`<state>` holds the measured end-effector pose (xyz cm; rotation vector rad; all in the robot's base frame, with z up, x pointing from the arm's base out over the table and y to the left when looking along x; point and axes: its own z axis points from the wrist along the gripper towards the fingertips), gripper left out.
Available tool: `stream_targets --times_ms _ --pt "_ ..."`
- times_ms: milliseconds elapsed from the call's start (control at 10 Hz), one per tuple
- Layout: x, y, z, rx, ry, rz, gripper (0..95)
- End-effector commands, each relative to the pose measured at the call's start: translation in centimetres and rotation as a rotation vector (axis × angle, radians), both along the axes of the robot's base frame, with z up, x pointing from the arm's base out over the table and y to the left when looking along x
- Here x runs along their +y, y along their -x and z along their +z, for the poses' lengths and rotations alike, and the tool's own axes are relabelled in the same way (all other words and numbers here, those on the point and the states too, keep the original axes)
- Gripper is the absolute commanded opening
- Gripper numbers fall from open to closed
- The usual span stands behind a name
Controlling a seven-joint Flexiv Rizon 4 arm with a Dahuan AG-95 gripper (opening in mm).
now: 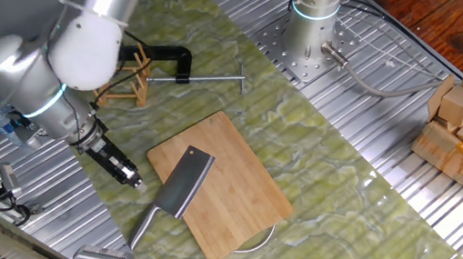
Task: Put the knife on the knife rack
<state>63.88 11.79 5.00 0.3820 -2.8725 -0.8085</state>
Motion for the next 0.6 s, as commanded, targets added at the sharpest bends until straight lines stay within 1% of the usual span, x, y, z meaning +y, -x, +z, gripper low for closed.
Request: stream_targets --times_ms 100,200,300,400,600 --pt "-0.32 -0.14 -0.13 0.066 -0.068 0.017 0.0" --pt "-0.45 -0.02 -0.27 0.091 -0.101 0.038 0.0" --pt "-0.54 0.09 -0.43 0.096 -0.111 0.042 0.0" --pt "-0.57 0.13 -0.48 0.098 -0.113 0.044 0.0" --pt "-0.63 0.2 -0.55 0.112 -0.128 0.059 0.0"
